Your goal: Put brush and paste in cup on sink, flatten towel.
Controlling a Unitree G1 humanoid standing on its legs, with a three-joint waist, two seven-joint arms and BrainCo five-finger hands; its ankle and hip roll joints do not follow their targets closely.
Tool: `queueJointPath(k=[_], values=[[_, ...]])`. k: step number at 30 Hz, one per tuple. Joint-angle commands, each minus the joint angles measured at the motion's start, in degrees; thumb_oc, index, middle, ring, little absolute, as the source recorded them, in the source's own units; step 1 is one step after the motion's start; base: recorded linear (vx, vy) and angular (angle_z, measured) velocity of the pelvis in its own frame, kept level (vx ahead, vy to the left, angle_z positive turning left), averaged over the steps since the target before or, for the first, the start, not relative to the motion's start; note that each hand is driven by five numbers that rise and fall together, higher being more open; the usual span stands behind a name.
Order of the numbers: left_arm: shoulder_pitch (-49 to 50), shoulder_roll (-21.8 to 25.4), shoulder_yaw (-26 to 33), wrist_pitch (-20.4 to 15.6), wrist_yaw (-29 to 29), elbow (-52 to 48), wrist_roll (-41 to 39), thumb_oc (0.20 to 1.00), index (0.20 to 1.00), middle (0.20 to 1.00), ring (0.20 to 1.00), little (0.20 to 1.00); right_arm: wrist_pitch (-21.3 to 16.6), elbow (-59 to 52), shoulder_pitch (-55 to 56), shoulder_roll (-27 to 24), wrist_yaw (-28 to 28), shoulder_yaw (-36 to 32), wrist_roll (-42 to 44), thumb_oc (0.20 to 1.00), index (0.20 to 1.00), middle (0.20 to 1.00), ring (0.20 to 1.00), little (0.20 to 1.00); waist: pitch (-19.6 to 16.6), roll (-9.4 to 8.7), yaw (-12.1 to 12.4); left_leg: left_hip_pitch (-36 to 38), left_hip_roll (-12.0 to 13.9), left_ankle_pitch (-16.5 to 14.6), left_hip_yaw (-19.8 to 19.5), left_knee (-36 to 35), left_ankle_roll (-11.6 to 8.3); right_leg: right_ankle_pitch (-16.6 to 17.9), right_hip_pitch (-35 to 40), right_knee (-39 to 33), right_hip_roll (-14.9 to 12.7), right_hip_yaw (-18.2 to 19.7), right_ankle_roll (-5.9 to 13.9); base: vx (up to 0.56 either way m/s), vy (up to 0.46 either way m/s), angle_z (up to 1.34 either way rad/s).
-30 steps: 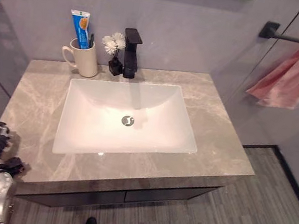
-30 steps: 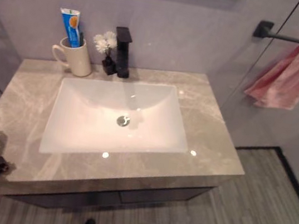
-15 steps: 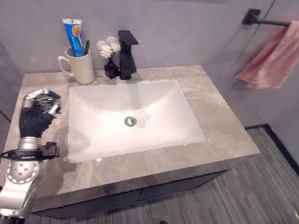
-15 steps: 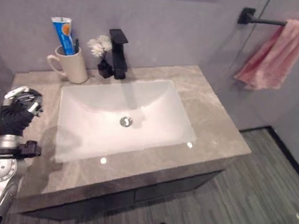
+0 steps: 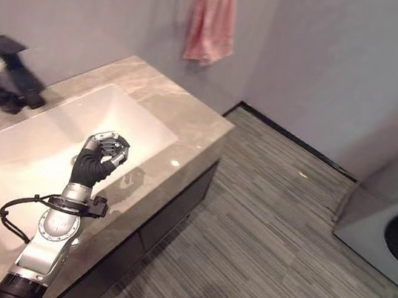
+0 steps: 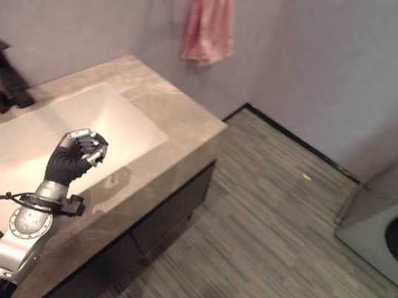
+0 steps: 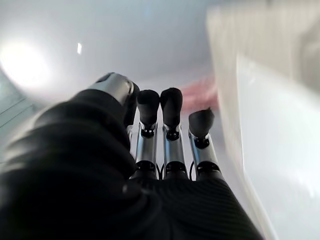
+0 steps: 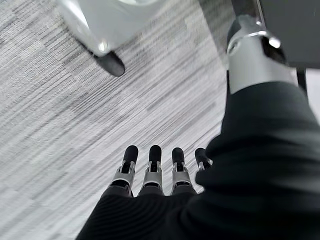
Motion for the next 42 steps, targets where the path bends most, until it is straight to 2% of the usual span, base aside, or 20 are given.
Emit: queueJointPath(k=[1,4,5,6,9,10,11,12,13,14,15,16,17,18,19,22,24,26,32,42], values=[[-2.4,-1.1,-1.5,-1.9,-0.5,0.1,0.2,0.200,0.200,0.200,0.200,0.200,-1.0,0.4,0.4,-0.7,-1.6,0.5,0.3,1.000,1.000,1.000,1.000,1.000,-4.2,-0.28,-0.5,1.3,2.4,1.2,-6.0,-0.5,-1.92,0.3,1.9,3.5,-2.5,2.2,5.19,0.05,-0.208,-0.82],[-2.1,-2.7,-2.9,-1.4,-0.8,3.3,-0.5,0.200,0.200,0.200,0.200,0.200,-1.4,-0.7,1.1,-1.4,-1.6,1.1,0.8,1.000,1.000,1.000,1.000,1.000,-4.8,-0.30,-2.5,2.1,4.8,2.1,-4.4,0.6,-3.40,-2.1,2.4,1.5,0.8,6.5,3.47,0.07,-0.197,-0.54],[-2.1,-2.7,-2.9,-1.4,-0.8,3.3,-0.5,0.200,0.200,0.200,0.200,0.200,-1.4,-0.7,1.1,-1.4,-1.6,1.1,0.8,1.000,1.000,1.000,1.000,1.000,-4.8,-0.28,-2.4,2.1,4.8,2.1,-4.4,0.6,-3.43,-2.1,2.4,1.4,0.8,6.6,3.45,0.06,-0.216,-0.62],[-1.5,-3.6,-3.4,-0.7,-0.8,5.7,-1.0,0.200,0.200,0.200,0.200,0.200,-1.8,-2.2,1.3,-1.8,-1.6,1.1,1.5,1.000,1.000,1.000,1.000,1.000,-4.9,-0.35,-3.7,2.7,6.2,2.5,-3.7,1.7,-4.23,-3.1,2.3,1.3,2.4,8.4,2.43,0.06,-0.230,-0.62],[-0.8,-4.2,-4.4,0.7,-1.1,9.9,-0.8,0.200,0.200,0.200,0.200,0.200,-1.9,-1.8,0.0,-2.5,-2.1,1.5,2.0,1.000,1.000,1.000,1.000,1.000,-4.6,-0.48,-4.9,1.9,9.2,2.4,-3.1,8.4,-5.67,-4.7,2.8,1.2,4.6,11.0,0.87,0.09,-0.255,-0.71],[-1.3,-4.7,-5.3,1.4,-0.9,12.6,-0.6,0.200,0.200,0.200,0.200,0.200,-1.8,-1.5,-1.6,-3.2,-2.5,2.1,1.9,1.000,1.000,1.000,1.000,1.000,-3.7,-0.25,-4.4,0.2,10.7,3.2,-5.1,13.5,-6.96,-5.7,3.0,1.6,5.7,12.3,-0.03,0.04,-0.212,-0.96],[-1.5,-5.5,-6.0,2.2,-1.1,15.2,-1.8,0.200,0.200,0.200,0.200,0.200,-1.5,-1.3,-3.3,-3.8,-2.7,3.0,1.6,1.000,1.000,1.000,1.000,1.000,-2.9,0.01,-3.9,-1.1,11.1,4.1,-7.8,16.4,-7.69,-6.2,3.2,1.9,6.4,13.3,-0.62,-0.01,-0.152,-1.00],[-1.5,-6.2,-6.1,2.3,-0.3,16.7,-2.1,0.200,0.200,0.200,0.200,0.200,-1.2,-1.1,-4.8,-4.2,-2.8,4.2,1.2,1.000,1.000,1.000,1.000,1.000,-2.3,0.05,-2.9,-2.1,10.1,4.3,-12.6,18.4,-7.51,-6.4,3.0,2.2,6.8,14.8,-1.07,-0.11,-0.094,-0.91],[-2.3,-7.2,-6.9,2.6,0.9,20.4,-1.5,0.382,0.382,0.382,0.382,0.382,-1.0,-0.2,-6.5,-4.0,-3.0,5.4,0.9,1.000,1.000,1.000,1.000,1.000,-1.7,-0.19,-1.7,-3.8,8.0,5.3,-17.6,19.2,-6.37,-5.6,2.3,2.2,6.8,15.9,-1.68,-0.09,-0.063,-0.78],[-3.2,-9.1,-8.3,4.1,1.4,26.5,-1.6,0.435,0.435,0.435,0.435,0.435,-0.6,1.6,-7.7,-3.4,-3.1,6.4,1.2,1.000,1.000,1.000,1.000,1.000,-1.5,-0.25,0.2,-5.1,3.8,3.8,-24.9,17.6,-5.47,-5.2,2.4,2.0,6.9,18.0,-1.35,-0.04,-0.060,-0.96],[-4.9,-10.7,-9.7,5.6,0.9,30.9,-0.4,0.875,0.875,0.875,0.875,0.875,-0.4,3.5,-8.3,-3.1,-3.0,6.4,1.6,1.000,1.000,1.000,1.000,1.000,-0.9,-0.18,0.8,-5.2,3.0,2.9,-27.0,15.3,-4.58,-4.9,2.9,1.7,6.4,18.5,-0.89,0.07,-0.024,-1.10],[-5.9,-10.9,-11.0,6.7,1.2,34.4,3.1,1.000,1.000,1.000,1.000,1.000,0.0,5.2,-8.2,-2.6,-3.2,6.1,2.1,1.000,1.000,1.000,1.000,1.000,-1.1,-0.06,0.9,-5.5,3.3,2.6,-27.3,12.5,-4.19,-5.1,3.4,1.1,6.2,18.6,-0.67,0.06,-0.009,-0.95],[-5.9,-10.9,-11.0,6.7,1.2,34.4,3.1,1.000,1.000,1.000,1.000,1.000,0.0,5.2,-8.2,-2.6,-3.2,6.1,2.1,1.000,1.000,1.000,1.000,1.000,-1.1,-0.06,0.9,-5.5,3.3,2.6,-27.3,12.5,-4.19,-5.1,3.4,1.1,6.2,18.6,-0.67,0.12,0.096,-0.46],[-6.6,-11.9,-13.5,7.8,0.6,40.5,7.9,1.000,1.000,1.000,1.000,1.000,0.1,6.1,-7.1,-2.9,-3.3,5.6,1.2,1.000,1.000,1.000,1.000,1.000,-1.2,0.80,1.4,-6.8,3.5,5.4,-27.8,7.0,-4.56,-5.7,4.3,1.0,5.9,17.6,-0.30,0.12,0.118,0.04],[-6.6,-12.2,-14.4,9.0,-0.3,43.3,10.1,1.000,1.000,1.000,1.000,1.000,0.6,6.9,-7.3,-2.9,-3.2,5.4,0.8,1.000,1.000,1.000,1.000,1.000,-0.7,0.86,1.7,-6.8,3.0,5.5,-29.5,9.0,-4.85,-6.0,4.8,1.2,5.7,17.6,-0.36,0.15,0.149,0.09],[-7.6,-13.6,-15.7,10.6,-1.1,52.9,15.3,1.000,1.000,1.000,1.000,1.000,1.2,10.1,-7.4,-1.0,-2.8,5.8,0.1,1.000,1.000,1.000,1.000,1.000,-1.6,2.04,0.8,-4.0,2.1,5.1,-28.8,3.8,-4.20,-5.9,4.8,0.8,5.2,17.2,-0.05,0.10,0.135,-0.24],[-8.3,-14.3,-16.0,10.6,-0.4,56.3,16.2,1.000,1.000,1.000,1.000,1.000,1.1,11.8,-7.7,-0.2,-2.9,5.8,0.2,1.000,1.000,1.000,1.000,1.000,-2.0,2.34,0.6,-3.0,1.7,5.2,-28.8,2.6,-4.07,-5.8,4.9,0.8,5.1,17.1,0.10,0.08,0.097,-0.05],[-8.2,-15.5,-15.5,10.8,-0.3,63.8,19.1,1.000,1.000,1.000,1.000,1.000,1.2,14.1,-7.9,1.3,-2.6,5.8,0.6,1.000,1.000,1.000,1.000,1.000,-2.7,2.81,0.3,-0.7,0.8,5.1,-27.9,-0.1,-3.40,-5.6,5.1,0.9,4.8,18.1,0.49,0.12,0.134,-0.07],[-6.9,-15.7,-13.6,11.2,0.3,68.4,18.7,1.000,1.000,1.000,1.000,1.000,1.3,16.1,-8.2,2.2,-2.1,6.1,0.3,1.000,1.000,1.000,1.000,1.000,-2.9,2.82,0.6,0.7,0.2,3.7,-26.8,-0.3,-2.43,-5.6,4.8,1.8,4.3,19.1,1.03,0.07,0.072,-0.15],[-4.7,-15.6,-11.6,11.0,0.5,71.6,18.8,1.000,1.000,1.000,1.000,1.000,0.7,14.5,-7.2,1.8,-0.5,7.0,-0.7,1.000,1.000,1.000,1.000,1.000,-4.0,2.06,-0.7,2.6,0.8,3.0,-24.2,-0.6,-2.69,-5.0,4.3,1.9,5.3,21.6,1.52,0.04,0.006,-0.12]])
